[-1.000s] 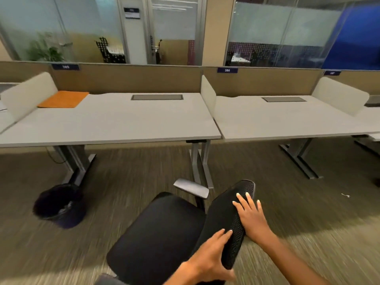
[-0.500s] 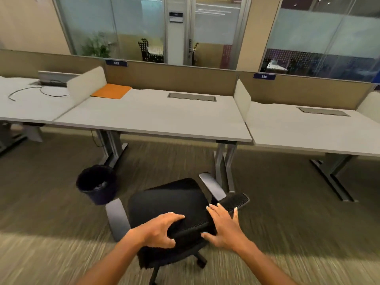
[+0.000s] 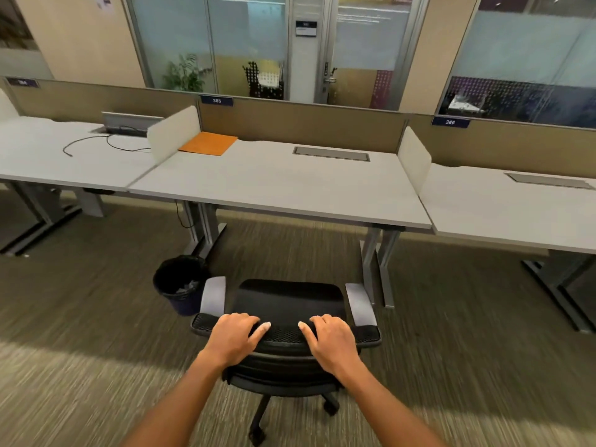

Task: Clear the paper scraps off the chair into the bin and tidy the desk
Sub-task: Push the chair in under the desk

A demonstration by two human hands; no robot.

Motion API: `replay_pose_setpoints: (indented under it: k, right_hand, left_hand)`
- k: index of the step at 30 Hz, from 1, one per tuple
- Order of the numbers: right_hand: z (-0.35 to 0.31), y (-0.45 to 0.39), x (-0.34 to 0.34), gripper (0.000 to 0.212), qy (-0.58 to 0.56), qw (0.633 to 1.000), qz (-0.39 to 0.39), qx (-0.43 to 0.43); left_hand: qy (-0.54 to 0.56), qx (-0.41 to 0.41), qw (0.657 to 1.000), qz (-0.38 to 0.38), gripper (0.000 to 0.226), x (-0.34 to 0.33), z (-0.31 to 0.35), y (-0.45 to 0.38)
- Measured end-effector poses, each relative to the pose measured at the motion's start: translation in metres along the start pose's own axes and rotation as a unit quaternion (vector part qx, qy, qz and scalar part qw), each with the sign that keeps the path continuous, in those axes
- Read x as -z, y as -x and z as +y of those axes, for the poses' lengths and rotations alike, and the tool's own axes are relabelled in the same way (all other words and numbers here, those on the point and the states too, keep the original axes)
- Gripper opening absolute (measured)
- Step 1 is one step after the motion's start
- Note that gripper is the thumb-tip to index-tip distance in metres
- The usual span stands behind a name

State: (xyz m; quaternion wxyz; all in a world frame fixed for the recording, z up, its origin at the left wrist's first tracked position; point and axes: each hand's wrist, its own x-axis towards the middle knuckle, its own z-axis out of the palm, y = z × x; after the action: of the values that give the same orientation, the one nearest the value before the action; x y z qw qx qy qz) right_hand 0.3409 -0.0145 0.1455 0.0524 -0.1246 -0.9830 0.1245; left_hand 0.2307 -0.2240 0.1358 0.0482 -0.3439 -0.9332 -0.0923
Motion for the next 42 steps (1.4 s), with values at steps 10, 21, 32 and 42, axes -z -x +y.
replay_pose_setpoints:
  k: [10, 21, 32, 42]
  right_hand:
    - [-0.037, -0.023, -0.025, 0.055, 0.030, 0.995, 0.069, -0.064]
    - [-0.029, -0.070, -0.038, 0.047, 0.040, 0.992, 0.102, -0.066]
    - [-0.005, -0.179, -0.046, 0.041, 0.011, 0.984, 0.169, -0.056]
    - [0.022, -0.320, -0.059, 0.039, 0.011, 0.985, 0.156, -0.076]
  left_hand:
    - [-0.053, 0.005, 0.998, 0.018, 0.065, -0.007, -0.045, -0.027]
    - [-0.021, 0.029, 0.999, 0.013, 0.058, -0.010, -0.057, -0.065]
    - [-0.022, 0.049, 0.998, 0.018, 0.053, -0.026, -0.087, -0.165]
    - [-0.031, 0.049, 0.998, 0.011, 0.052, -0.041, -0.124, -0.299]
